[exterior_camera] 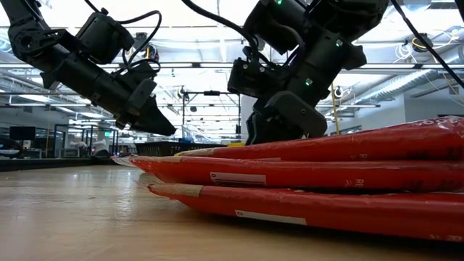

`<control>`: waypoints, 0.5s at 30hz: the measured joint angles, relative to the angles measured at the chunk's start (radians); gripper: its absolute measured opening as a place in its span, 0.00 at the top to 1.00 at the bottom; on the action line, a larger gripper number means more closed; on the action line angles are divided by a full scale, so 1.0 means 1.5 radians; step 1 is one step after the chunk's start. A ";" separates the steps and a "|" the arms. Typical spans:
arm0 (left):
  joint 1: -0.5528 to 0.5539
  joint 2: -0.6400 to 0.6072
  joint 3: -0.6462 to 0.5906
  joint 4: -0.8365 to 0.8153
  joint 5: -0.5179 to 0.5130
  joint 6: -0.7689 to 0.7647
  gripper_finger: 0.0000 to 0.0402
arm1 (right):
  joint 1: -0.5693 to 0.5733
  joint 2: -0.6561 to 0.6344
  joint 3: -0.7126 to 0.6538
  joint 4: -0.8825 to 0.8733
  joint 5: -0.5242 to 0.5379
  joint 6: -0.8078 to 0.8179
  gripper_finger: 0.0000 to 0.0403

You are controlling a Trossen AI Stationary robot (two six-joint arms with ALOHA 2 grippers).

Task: Pick & Place Food Item
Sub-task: Put the blue bottle into the black bin

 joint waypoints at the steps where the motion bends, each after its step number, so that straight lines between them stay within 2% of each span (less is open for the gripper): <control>1: 0.000 0.000 0.000 0.000 0.000 0.000 0.70 | 0.000 0.000 0.000 -0.002 0.000 0.000 0.50; 9: 0.000 0.000 0.000 0.000 0.000 -0.001 0.70 | 0.000 0.000 0.000 0.001 -0.005 0.001 0.53; 15: 0.000 0.000 0.000 0.000 0.000 -0.002 0.70 | 0.000 0.000 0.000 -0.002 -0.041 -0.014 0.63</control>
